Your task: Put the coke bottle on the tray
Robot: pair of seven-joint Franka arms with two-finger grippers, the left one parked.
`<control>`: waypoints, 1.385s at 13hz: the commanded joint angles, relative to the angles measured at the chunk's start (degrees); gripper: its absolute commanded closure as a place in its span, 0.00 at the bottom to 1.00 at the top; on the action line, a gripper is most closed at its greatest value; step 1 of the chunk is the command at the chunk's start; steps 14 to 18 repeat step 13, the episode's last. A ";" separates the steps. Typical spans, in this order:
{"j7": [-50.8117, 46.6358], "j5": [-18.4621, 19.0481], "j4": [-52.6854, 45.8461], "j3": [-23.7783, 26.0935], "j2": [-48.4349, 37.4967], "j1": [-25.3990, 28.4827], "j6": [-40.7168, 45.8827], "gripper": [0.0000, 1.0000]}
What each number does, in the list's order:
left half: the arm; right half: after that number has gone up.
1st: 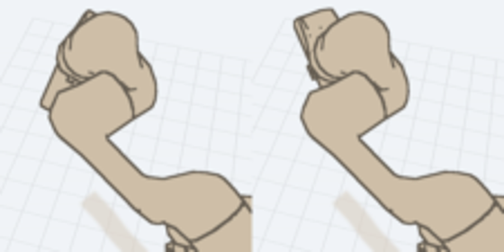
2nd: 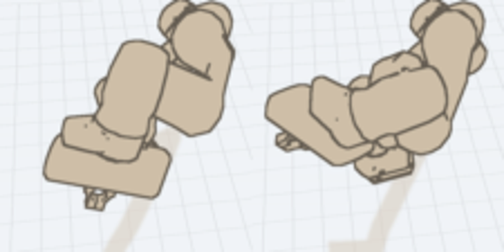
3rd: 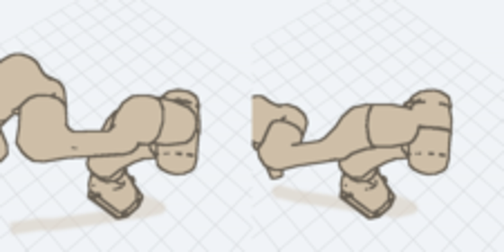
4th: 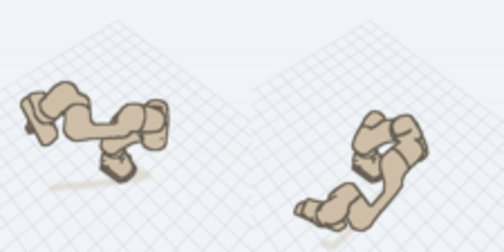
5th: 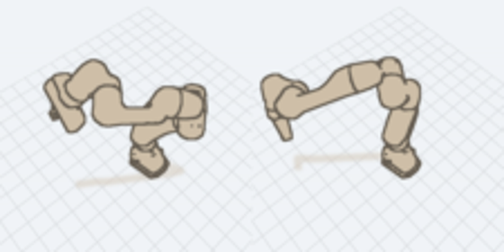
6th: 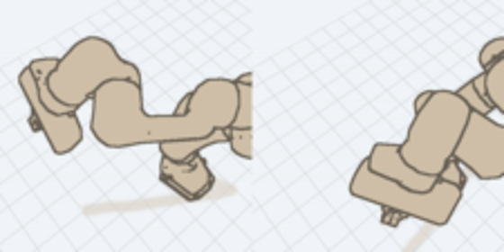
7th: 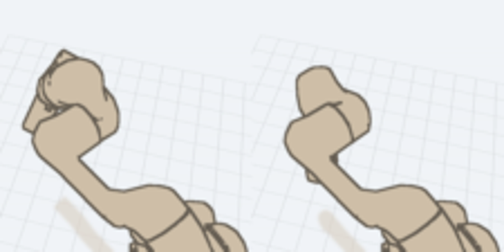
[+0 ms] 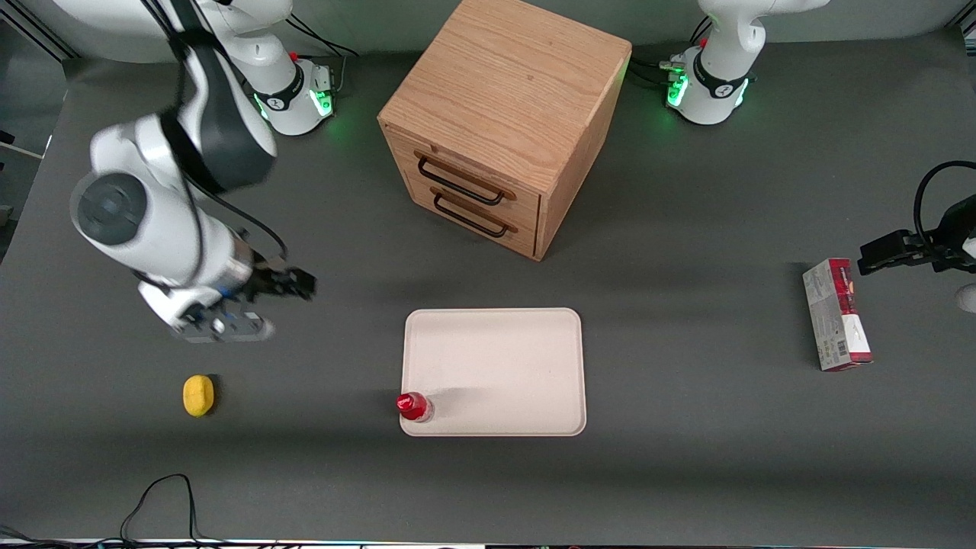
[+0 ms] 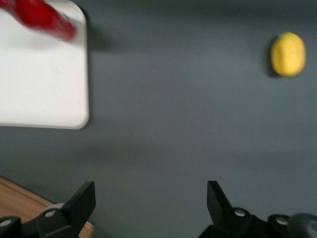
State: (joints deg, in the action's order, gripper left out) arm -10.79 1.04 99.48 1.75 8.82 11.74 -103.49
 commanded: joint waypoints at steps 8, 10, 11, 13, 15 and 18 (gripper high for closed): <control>15.72 -2.54 7.40 -8.43 -17.88 -2.42 11.82 0.00; 15.27 -3.93 6.34 -7.55 -17.08 -2.52 11.91 0.00; 15.27 -4.81 5.55 -7.55 -16.90 -2.60 12.43 0.00; 15.89 -4.91 4.41 -7.55 -16.20 -2.52 14.18 0.00; 15.89 -4.91 4.41 -7.55 -16.20 -2.52 14.18 0.00; 15.89 -4.91 4.41 -7.55 -16.20 -2.52 14.18 0.00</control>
